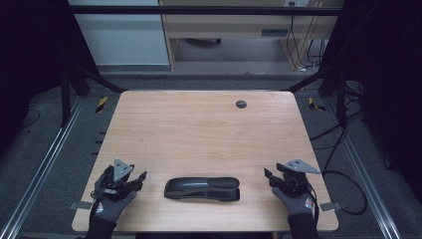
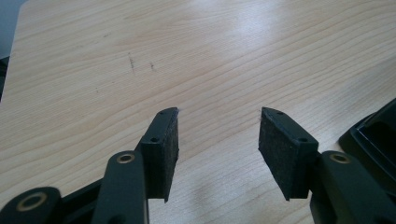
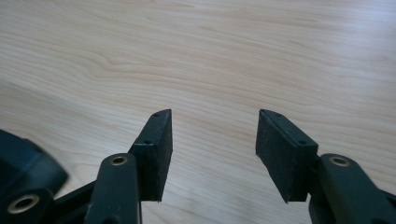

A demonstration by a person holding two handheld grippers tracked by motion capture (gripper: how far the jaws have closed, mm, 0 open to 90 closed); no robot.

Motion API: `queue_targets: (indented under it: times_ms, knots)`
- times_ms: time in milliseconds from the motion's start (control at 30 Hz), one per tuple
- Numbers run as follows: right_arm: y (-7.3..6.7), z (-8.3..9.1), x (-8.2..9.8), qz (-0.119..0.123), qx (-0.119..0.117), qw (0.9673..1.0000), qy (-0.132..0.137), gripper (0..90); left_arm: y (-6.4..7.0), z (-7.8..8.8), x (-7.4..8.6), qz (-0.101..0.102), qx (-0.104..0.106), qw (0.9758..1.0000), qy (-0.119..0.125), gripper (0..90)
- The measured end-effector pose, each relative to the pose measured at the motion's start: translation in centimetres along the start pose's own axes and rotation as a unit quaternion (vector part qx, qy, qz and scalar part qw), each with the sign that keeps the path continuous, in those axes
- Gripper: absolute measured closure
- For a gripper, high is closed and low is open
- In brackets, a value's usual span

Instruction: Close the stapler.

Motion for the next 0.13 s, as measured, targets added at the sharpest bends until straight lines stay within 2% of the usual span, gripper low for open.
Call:
queue_targets:
  times_ms: [133]
  knots:
    - [1.29, -0.09, 0.41, -0.002, 0.018, 0.9998, -0.008, 44.7, -0.27, -0.08, 0.10, 0.003, -0.002, 1.0000, -0.002, 47.3]
Point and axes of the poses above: each handheld gripper's, and its own axes: z roughly backward along the jaws, x roughly out of its underside, y roughly to its right, the point moved 4 cm from there along -z, roughly forward along the jaws, and after that the axes turned 4 degrees about x, right-handed, at the moved point
